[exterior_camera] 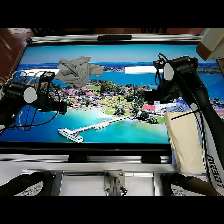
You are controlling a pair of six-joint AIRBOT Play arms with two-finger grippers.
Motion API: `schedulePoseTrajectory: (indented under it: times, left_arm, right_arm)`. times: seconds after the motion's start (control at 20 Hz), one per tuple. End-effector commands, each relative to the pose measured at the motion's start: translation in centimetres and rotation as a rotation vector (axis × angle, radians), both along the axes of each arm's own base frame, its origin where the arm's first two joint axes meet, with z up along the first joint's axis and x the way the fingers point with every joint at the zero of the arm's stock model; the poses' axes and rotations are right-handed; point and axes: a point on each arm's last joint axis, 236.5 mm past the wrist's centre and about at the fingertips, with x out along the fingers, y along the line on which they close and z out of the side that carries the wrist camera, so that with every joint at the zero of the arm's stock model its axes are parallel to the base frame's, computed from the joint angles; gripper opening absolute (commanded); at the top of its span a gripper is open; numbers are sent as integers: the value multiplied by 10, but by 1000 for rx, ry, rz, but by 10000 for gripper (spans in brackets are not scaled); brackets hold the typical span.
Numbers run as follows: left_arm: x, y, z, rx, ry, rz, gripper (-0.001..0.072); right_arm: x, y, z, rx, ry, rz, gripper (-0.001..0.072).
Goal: Fold the shirts.
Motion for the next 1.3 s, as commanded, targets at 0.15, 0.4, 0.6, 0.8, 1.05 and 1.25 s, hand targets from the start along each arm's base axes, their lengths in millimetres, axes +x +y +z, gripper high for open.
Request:
schedulePoseTrajectory:
  times: [0.15,0.4,0.6,0.8,1.05,1.25]
  left_arm:
    - [0,0,0,0,0,1,720]
    - [0,0,0,0,0,0,720]
    - [0,0,0,0,0,1,720]
    - [0,-9,0,-52,5,43,720]
    - [30,-22,8,-121,-118,66,720]
    - [69,-40,31,-209,-298,51,720]
  right_arm:
    - [0,1,0,0,0,1,543]
    - [0,0,0,0,0,1,543]
    - [0,1,0,0,0,1,543]
    - [16,6,3,22,-68,7,543]
    - [21,3,4,8,-91,17,543]
    - [41,12,9,41,-177,29,543]
